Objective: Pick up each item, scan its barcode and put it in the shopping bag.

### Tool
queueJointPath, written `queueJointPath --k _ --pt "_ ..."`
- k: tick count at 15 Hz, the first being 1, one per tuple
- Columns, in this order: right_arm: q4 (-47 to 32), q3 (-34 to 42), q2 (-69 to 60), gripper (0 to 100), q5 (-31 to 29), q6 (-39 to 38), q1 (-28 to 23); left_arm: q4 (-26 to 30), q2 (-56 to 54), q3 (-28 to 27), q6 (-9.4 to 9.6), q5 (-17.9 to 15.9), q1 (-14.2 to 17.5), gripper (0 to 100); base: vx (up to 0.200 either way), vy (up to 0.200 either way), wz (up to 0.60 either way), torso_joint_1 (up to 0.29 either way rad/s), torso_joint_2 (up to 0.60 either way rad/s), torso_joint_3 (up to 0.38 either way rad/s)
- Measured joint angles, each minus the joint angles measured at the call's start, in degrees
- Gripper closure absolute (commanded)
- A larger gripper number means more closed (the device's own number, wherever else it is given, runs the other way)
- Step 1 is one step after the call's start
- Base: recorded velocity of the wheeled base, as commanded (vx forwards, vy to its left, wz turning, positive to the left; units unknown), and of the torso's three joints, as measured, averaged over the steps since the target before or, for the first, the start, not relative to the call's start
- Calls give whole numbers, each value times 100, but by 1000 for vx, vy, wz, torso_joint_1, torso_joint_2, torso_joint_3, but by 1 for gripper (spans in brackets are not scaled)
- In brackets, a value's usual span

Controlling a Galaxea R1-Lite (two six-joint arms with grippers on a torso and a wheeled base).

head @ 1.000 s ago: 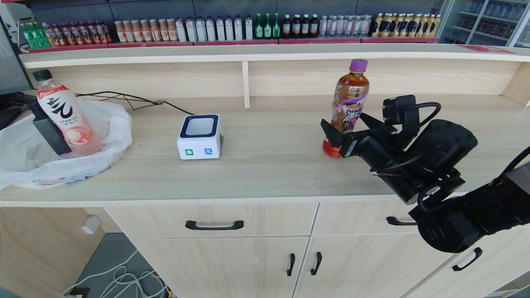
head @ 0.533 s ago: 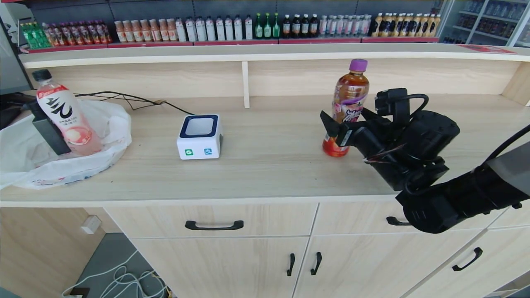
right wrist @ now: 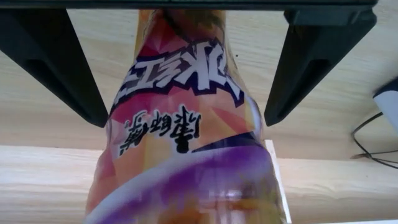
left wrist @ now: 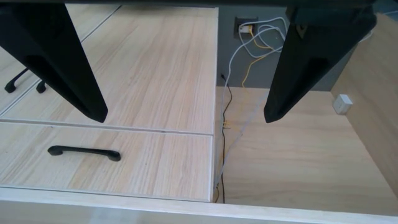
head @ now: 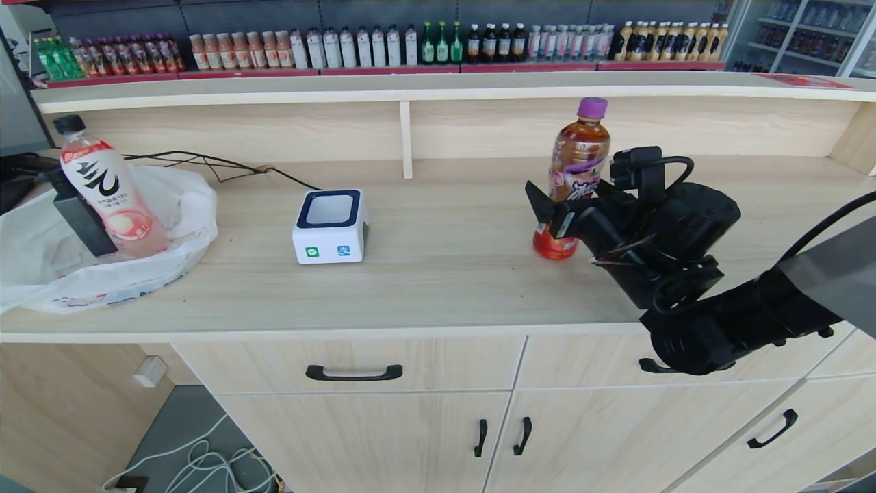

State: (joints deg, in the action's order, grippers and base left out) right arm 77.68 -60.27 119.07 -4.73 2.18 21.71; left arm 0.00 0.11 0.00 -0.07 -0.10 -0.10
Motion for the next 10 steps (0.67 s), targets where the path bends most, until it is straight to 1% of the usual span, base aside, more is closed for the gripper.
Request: queueJointPath --k 1,10 --pt "0 -39 23 100 -9 -2 0 0 0 0 0 0 0 0 0 0 0 0 0 0" --pt "11 -117 -55 100 11 -41 41 2 0 0 0 0 0 0 0 0 0 0 0 0"
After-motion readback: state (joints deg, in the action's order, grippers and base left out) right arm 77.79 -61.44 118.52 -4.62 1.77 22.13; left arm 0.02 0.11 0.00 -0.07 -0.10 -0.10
